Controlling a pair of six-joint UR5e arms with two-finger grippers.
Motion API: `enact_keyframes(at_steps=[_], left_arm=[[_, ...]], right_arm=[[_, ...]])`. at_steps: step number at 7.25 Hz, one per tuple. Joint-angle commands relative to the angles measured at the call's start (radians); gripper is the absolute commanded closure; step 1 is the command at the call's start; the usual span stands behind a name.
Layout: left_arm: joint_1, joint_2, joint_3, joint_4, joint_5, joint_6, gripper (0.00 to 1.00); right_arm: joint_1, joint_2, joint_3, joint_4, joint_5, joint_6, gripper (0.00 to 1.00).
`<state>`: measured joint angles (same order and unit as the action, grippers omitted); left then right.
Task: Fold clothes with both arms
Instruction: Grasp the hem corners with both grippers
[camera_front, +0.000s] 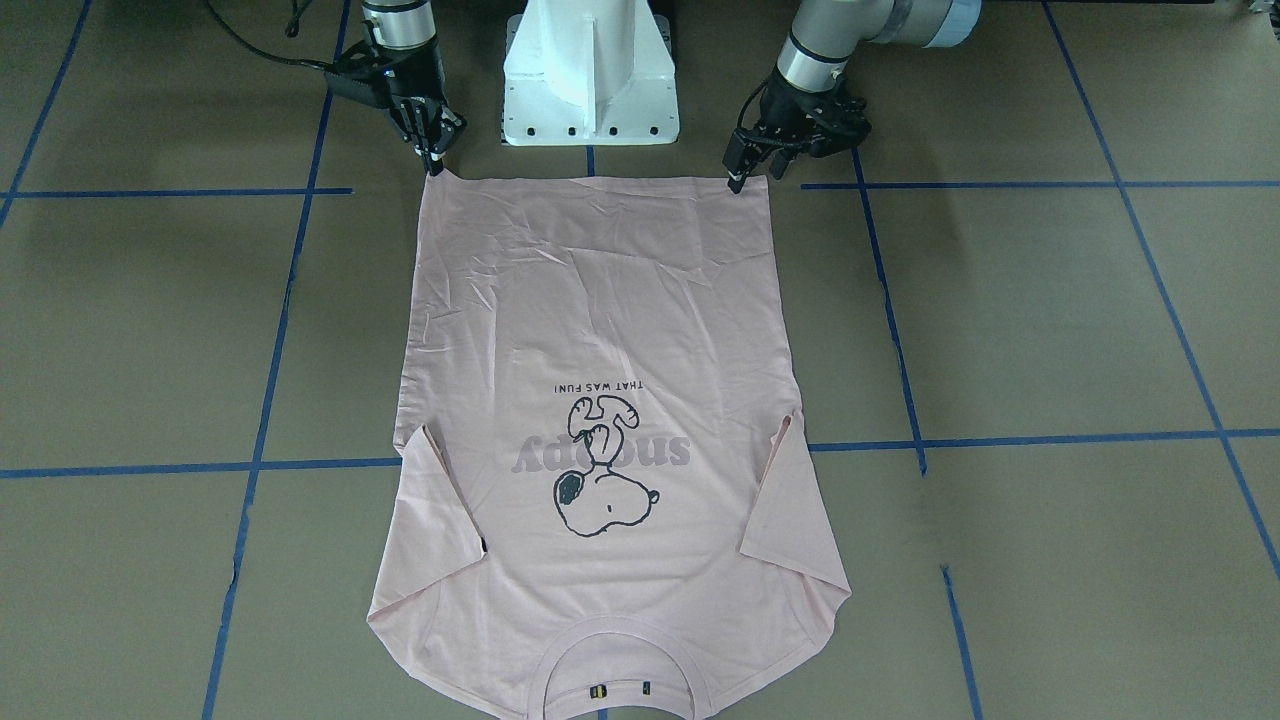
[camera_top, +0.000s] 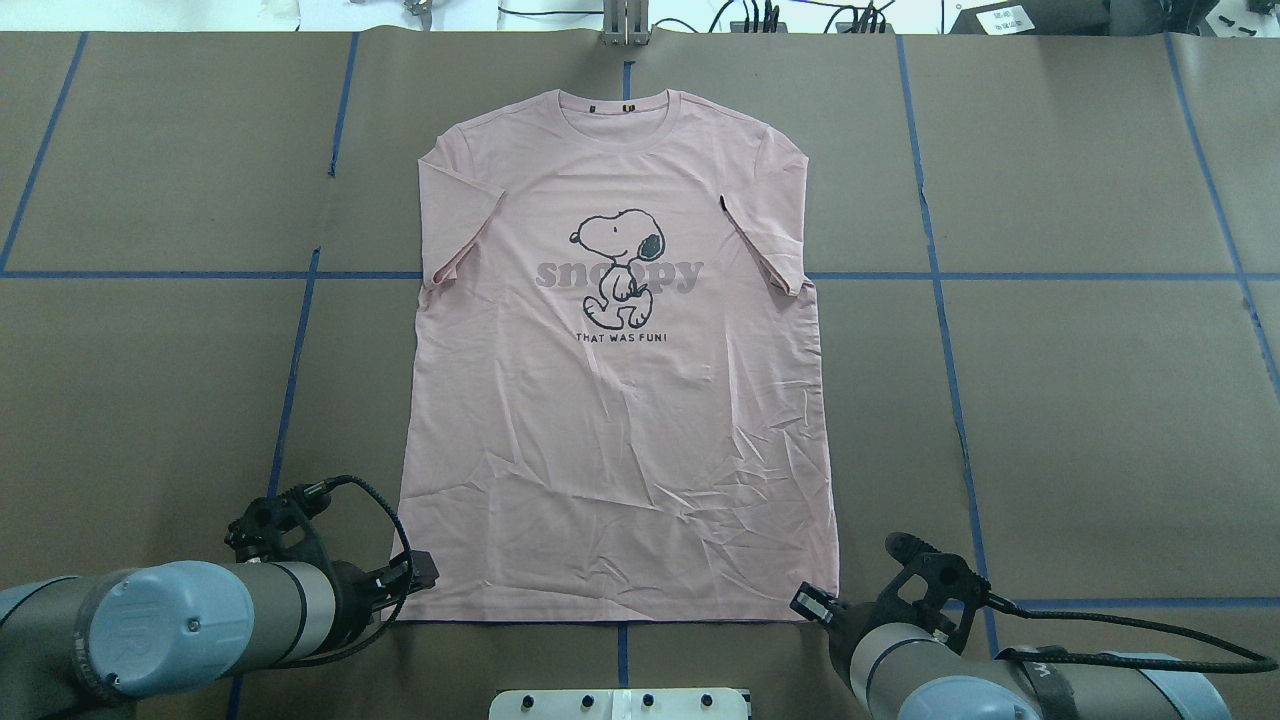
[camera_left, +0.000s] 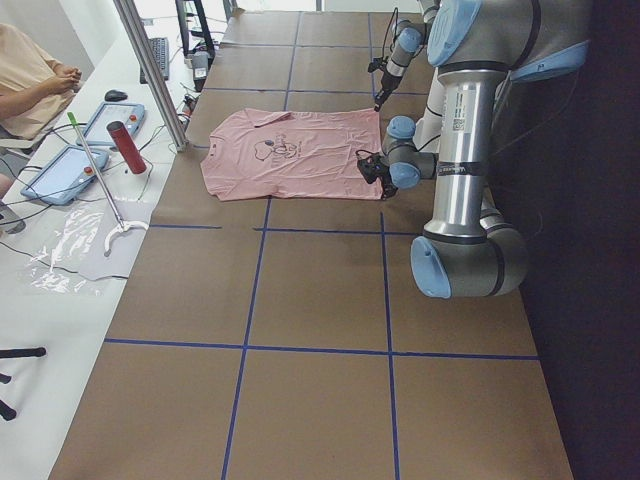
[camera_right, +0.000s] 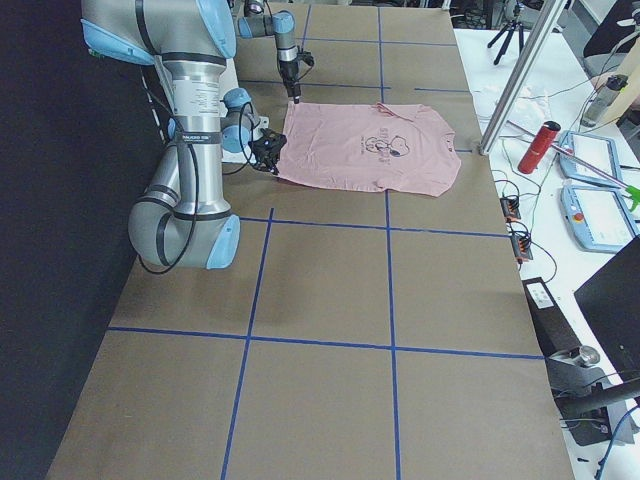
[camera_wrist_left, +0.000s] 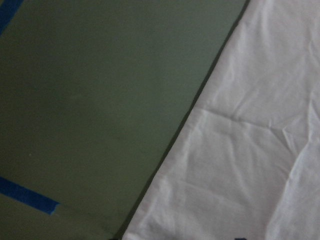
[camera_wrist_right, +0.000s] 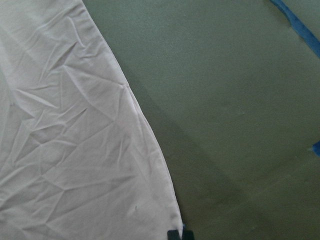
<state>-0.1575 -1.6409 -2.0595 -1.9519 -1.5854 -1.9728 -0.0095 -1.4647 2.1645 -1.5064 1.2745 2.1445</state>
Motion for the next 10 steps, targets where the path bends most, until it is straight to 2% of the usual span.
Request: enact_keyframes(at_steps=[1, 2, 3, 5, 6, 10], left_arm=[[0.007, 0.001, 0.002, 0.046, 0.002, -0.003, 0.28], [0.007, 0.001, 0.002, 0.048, 0.002, -0.017, 0.50], [0.015, 0.001, 0.004, 0.051, 0.002, -0.021, 0.55], [0.019, 0.000, 0.004, 0.085, 0.002, -0.021, 0.59], [0.019, -0.002, -0.002, 0.085, 0.002, -0.021, 0.99], [0.019, -0.010, -0.007, 0.085, -0.004, -0.017, 1.00]], right_arm=[[0.000, -0.002, 0.000, 0.000, -0.001, 0.000, 1.00], [0.000, 0.000, 0.000, 0.000, -0.001, 0.000, 1.00], [0.000, 0.000, 0.000, 0.000, -0.001, 0.000, 1.00], [0.002, -0.002, 0.000, 0.000, -0.001, 0.000, 1.00], [0.002, -0.002, 0.000, 0.000, -0.001, 0.000, 1.00], [0.005, -0.002, 0.000, 0.000, 0.000, -0.002, 1.00]])
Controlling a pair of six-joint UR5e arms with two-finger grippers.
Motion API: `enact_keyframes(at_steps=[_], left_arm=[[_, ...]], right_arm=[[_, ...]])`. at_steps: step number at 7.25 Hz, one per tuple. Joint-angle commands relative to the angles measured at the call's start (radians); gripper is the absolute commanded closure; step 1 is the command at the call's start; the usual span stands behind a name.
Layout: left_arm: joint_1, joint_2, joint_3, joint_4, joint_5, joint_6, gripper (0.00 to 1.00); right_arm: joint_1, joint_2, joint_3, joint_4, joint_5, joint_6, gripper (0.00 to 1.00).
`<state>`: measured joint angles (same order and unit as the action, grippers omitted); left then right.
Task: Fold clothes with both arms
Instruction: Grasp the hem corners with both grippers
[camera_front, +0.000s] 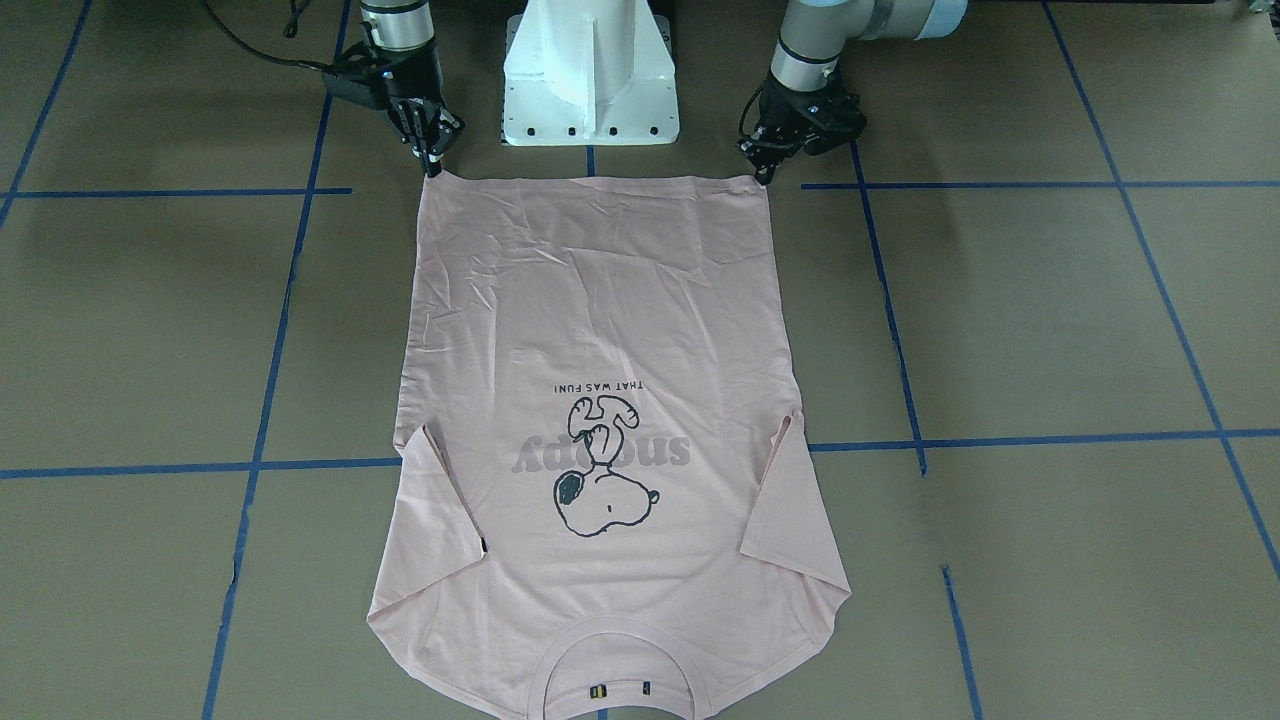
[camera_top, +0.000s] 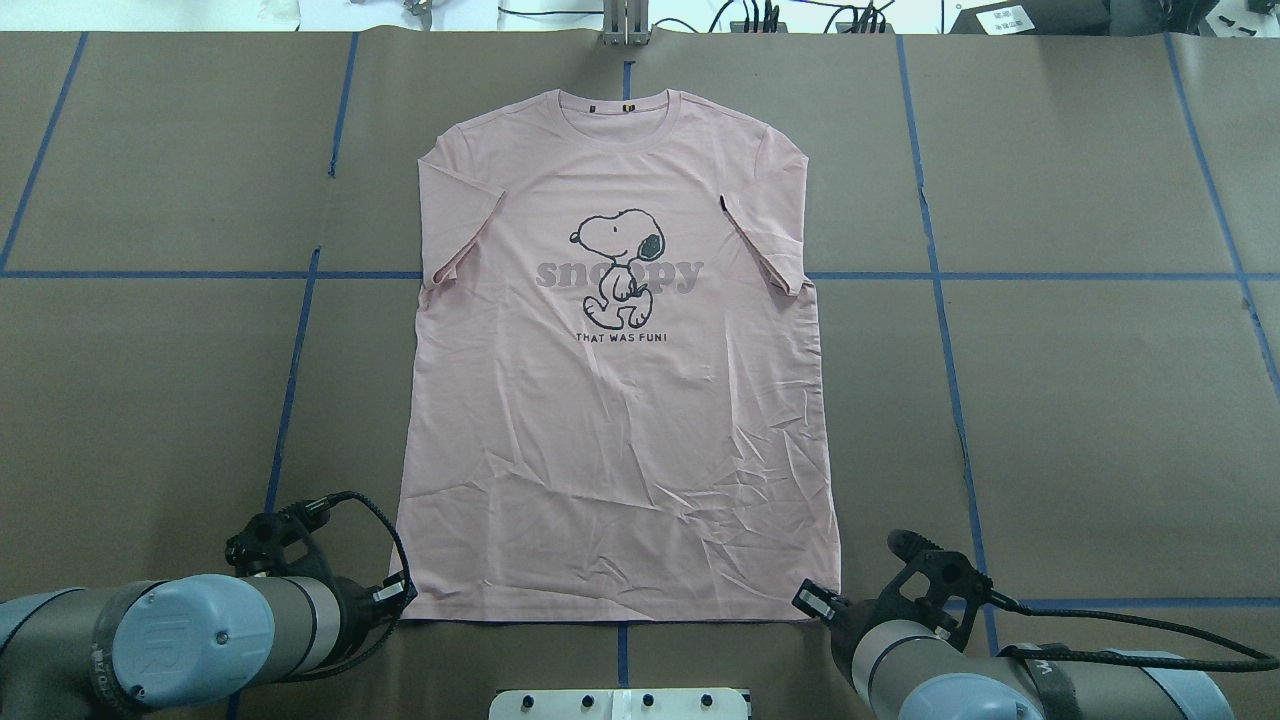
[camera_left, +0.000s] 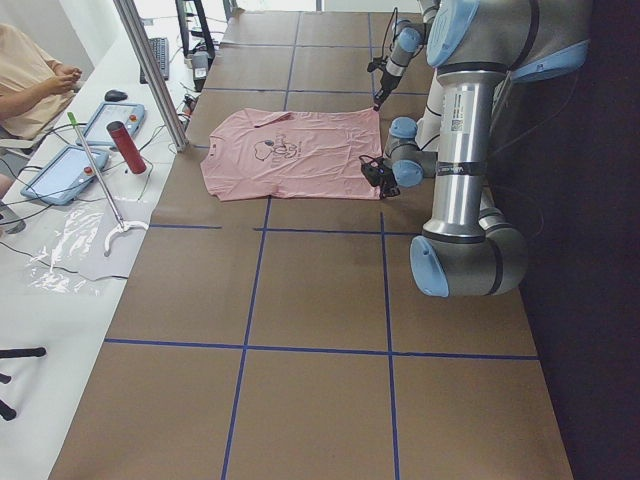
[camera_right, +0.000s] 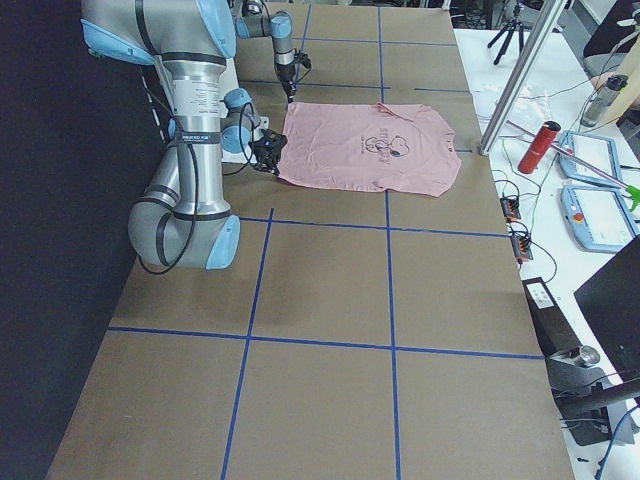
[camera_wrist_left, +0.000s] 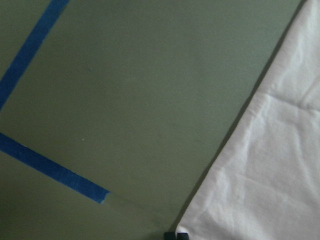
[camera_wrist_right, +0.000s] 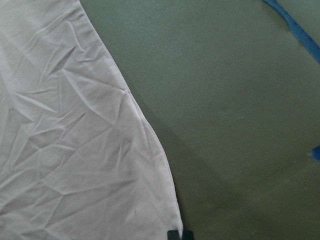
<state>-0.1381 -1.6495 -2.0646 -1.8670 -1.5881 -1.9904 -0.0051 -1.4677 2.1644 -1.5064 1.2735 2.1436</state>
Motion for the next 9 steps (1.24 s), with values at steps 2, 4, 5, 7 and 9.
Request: enact_keyframes(at_steps=[2, 4, 5, 7, 9], left_arm=[[-0.001, 0.008, -0.058, 0.000, -0.001, -0.001, 1.00], [0.021, 0.039, -0.179, 0.058, -0.001, -0.027, 1.00], [0.056, 0.042, -0.266, 0.133, -0.001, -0.063, 1.00], [0.061, 0.027, -0.386, 0.222, -0.004, -0.080, 1.00], [-0.088, -0.053, -0.341, 0.226, -0.013, -0.003, 1.00]], right_arm=[[0.005, -0.002, 0.036, 0.000, 0.001, -0.001, 1.00], [-0.036, -0.107, 0.150, 0.000, 0.007, -0.001, 1.00], [-0.065, -0.167, 0.205, 0.002, 0.021, -0.001, 1.00], [-0.028, -0.172, 0.288, 0.003, 0.030, -0.002, 1.00], [0.122, -0.038, 0.231, 0.002, 0.064, -0.139, 1.00]])
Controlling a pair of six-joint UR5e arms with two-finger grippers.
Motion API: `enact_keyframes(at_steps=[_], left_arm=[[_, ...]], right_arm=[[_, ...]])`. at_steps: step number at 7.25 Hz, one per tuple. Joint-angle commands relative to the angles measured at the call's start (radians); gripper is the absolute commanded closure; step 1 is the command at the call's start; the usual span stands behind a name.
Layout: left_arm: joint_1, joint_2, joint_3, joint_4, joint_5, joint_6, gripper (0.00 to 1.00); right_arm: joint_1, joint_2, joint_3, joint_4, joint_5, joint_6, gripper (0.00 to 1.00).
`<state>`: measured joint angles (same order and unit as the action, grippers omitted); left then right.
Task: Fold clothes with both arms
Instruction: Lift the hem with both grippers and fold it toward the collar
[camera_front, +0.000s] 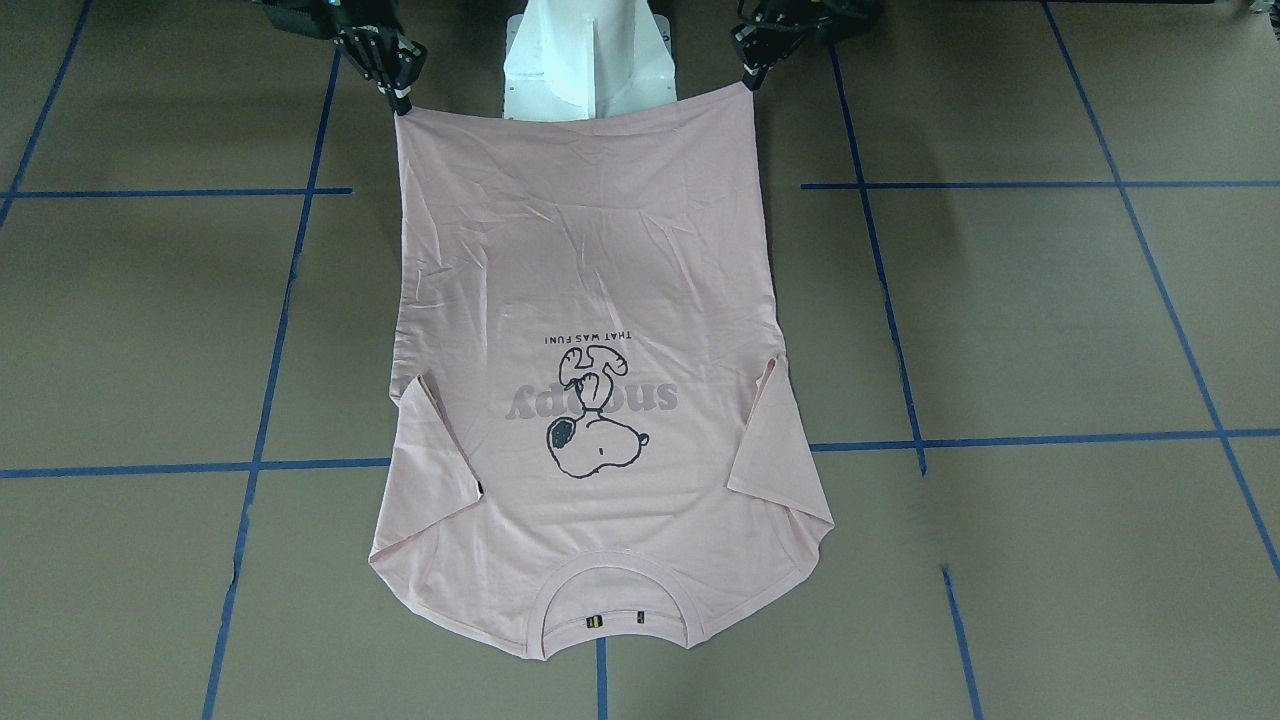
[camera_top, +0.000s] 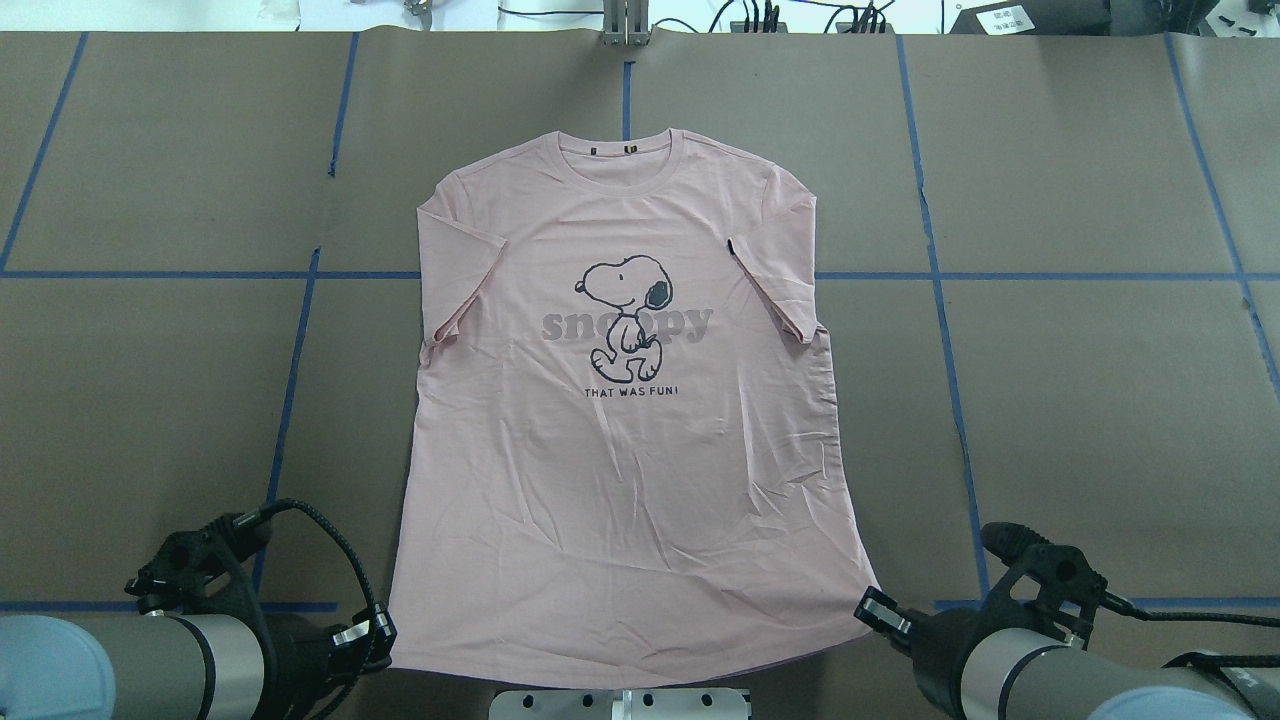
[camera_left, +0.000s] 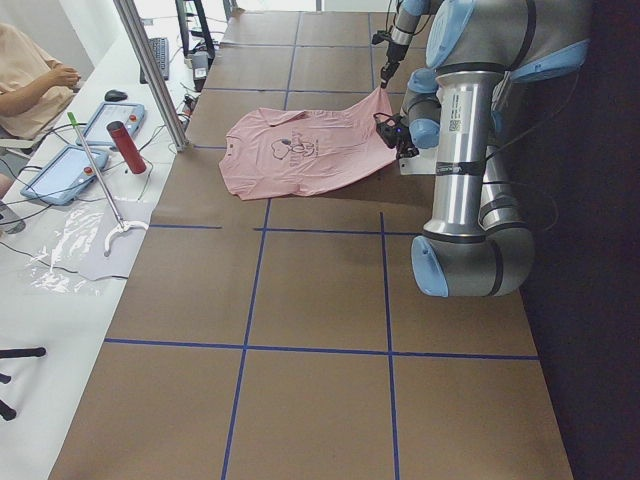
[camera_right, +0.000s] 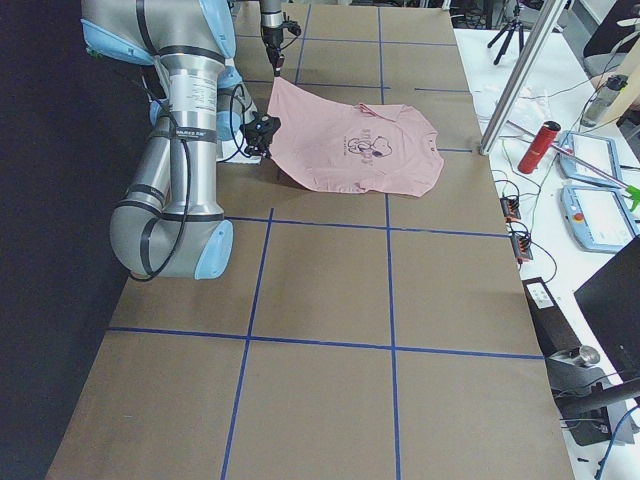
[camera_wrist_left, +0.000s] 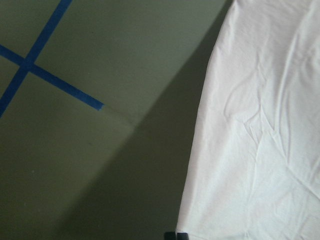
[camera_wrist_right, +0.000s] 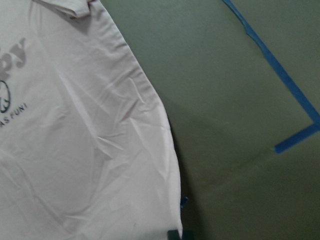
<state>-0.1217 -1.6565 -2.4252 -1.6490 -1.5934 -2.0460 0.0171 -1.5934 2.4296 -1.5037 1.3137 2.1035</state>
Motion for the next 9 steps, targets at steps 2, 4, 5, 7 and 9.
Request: enact_keyframes(at_steps=[2, 4, 5, 7, 9], left_arm=[[-0.292, -0.180, 0.223, 0.002, -0.020, 0.180, 1.00], [-0.433, -0.307, 0.403, -0.008, -0.016, 0.284, 1.00], [-0.506, -0.313, 0.429, -0.040, -0.019, 0.365, 1.00], [-0.610, -0.365, 0.562, -0.124, -0.020, 0.437, 1.00], [-0.636, -0.408, 0.716, -0.243, -0.020, 0.438, 1.00]], right_arm=[[0.370, 0.282, -0.258, -0.003, 0.227, -0.293, 1.00], [0.530, 0.427, -0.470, 0.008, 0.280, -0.422, 1.00], [0.611, 0.446, -0.513, 0.005, 0.307, -0.506, 1.00], [0.713, 0.522, -0.646, 0.008, 0.354, -0.604, 1.00], [0.742, 0.620, -0.794, 0.010, 0.354, -0.643, 1.00]])
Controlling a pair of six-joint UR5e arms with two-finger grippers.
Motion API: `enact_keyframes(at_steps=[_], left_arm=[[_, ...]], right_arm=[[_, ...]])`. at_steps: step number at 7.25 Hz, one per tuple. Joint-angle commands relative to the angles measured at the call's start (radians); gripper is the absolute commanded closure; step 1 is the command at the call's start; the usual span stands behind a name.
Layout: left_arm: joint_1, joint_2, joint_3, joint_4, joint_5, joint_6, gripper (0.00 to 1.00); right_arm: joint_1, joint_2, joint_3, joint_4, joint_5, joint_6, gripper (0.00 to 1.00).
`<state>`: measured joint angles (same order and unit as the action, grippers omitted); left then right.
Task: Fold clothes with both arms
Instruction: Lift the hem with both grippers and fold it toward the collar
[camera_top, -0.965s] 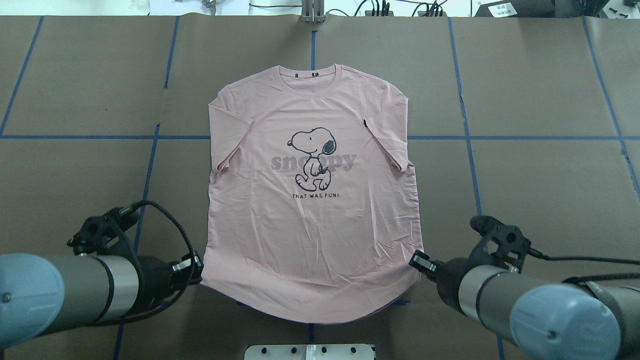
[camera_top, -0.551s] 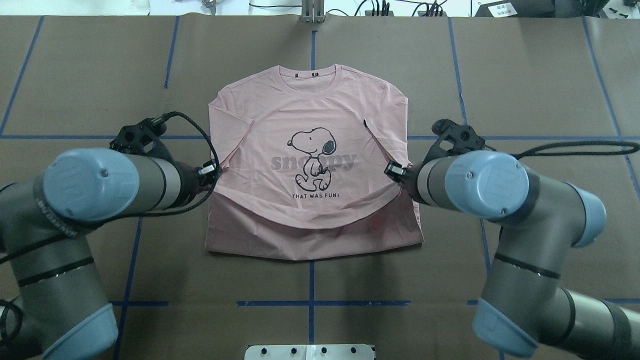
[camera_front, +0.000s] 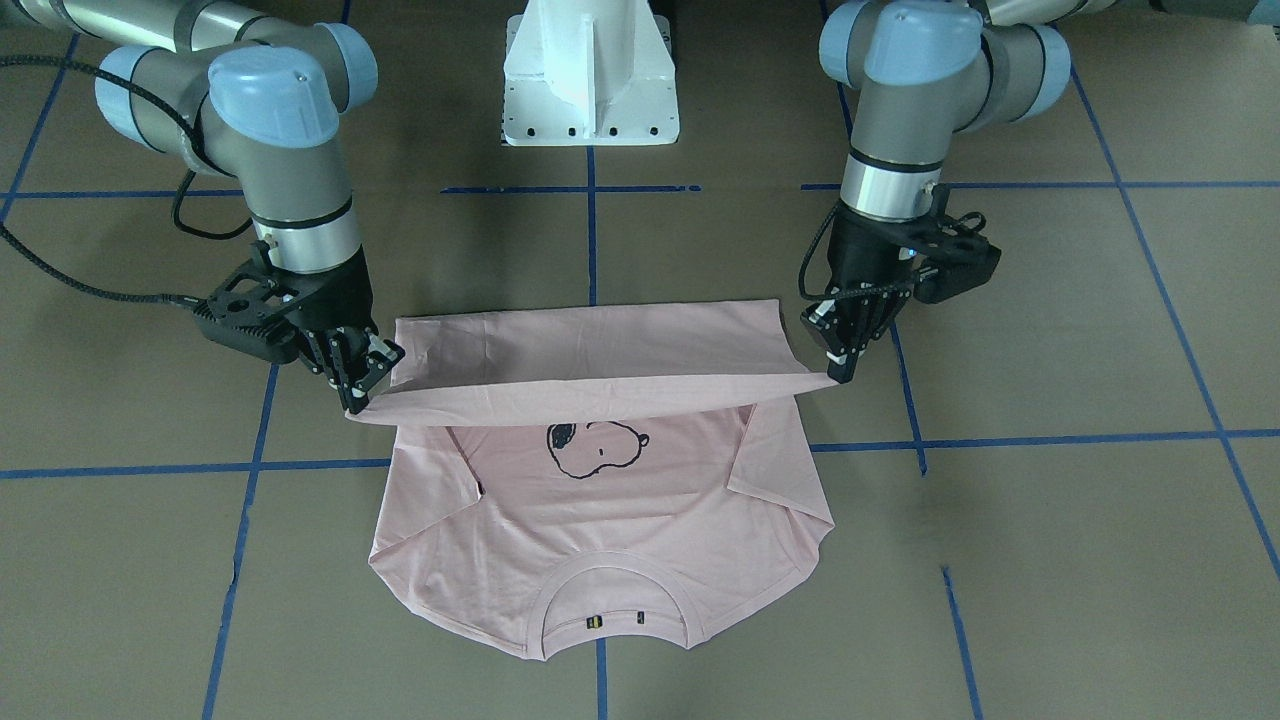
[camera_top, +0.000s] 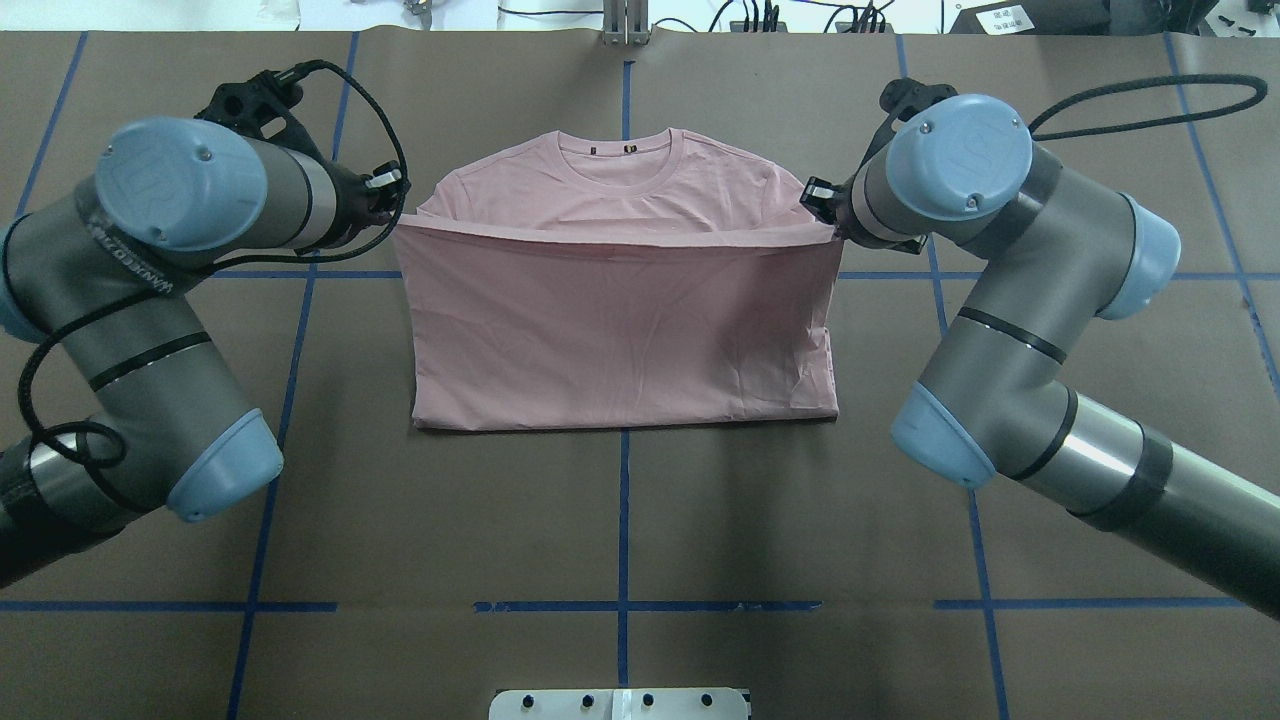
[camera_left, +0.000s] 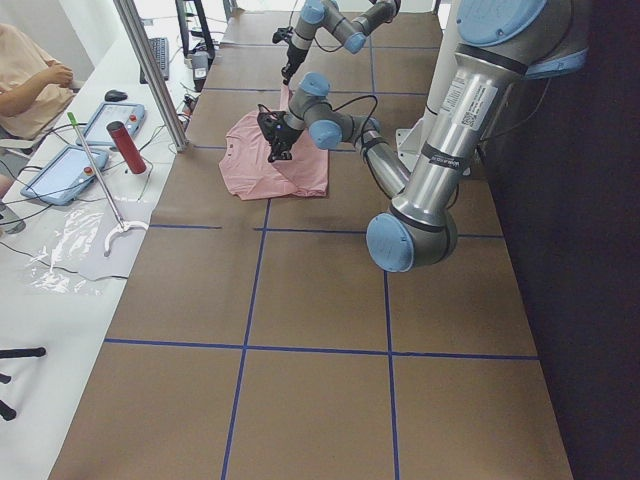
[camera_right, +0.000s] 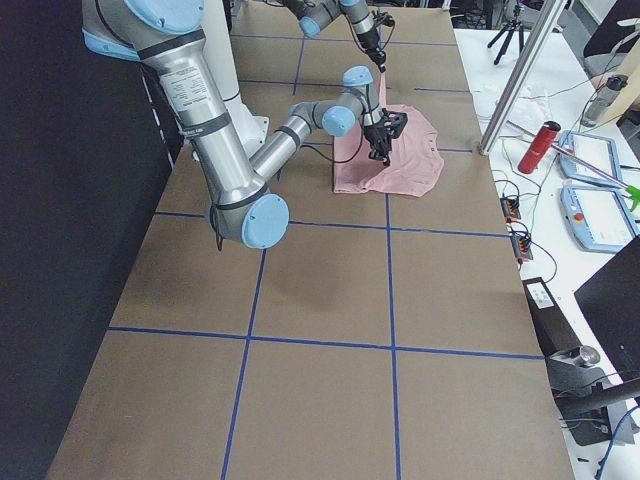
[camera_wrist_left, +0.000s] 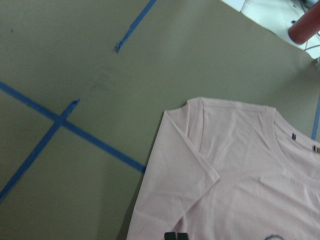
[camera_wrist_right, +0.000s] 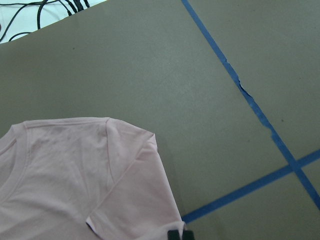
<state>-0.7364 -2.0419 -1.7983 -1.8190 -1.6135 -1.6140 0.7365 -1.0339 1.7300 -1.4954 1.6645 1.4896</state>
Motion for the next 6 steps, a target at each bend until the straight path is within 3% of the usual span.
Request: enact_keyframes(at_steps=[1, 2, 4, 6], left_arm=[[-0.024, -0.035, 0.126, -0.106, 0.001, 0.006, 1.00], [-0.031, -0.064, 0.182, -0.135, 0.001, 0.006, 1.00], [-0.031, -0.109, 0.334, -0.244, 0.004, 0.005, 1.00], [-0.029, -0.112, 0.414, -0.328, 0.006, 0.005, 1.00]], right_arm=[[0.030, 0.122, -0.178, 0.001, 0.003, -0.032, 1.00], [0.035, 0.180, -0.269, 0.013, 0.003, -0.038, 1.00], [0.041, 0.222, -0.424, 0.153, 0.003, -0.034, 1.00], [0.041, 0.232, -0.490, 0.165, 0.004, -0.037, 1.00]])
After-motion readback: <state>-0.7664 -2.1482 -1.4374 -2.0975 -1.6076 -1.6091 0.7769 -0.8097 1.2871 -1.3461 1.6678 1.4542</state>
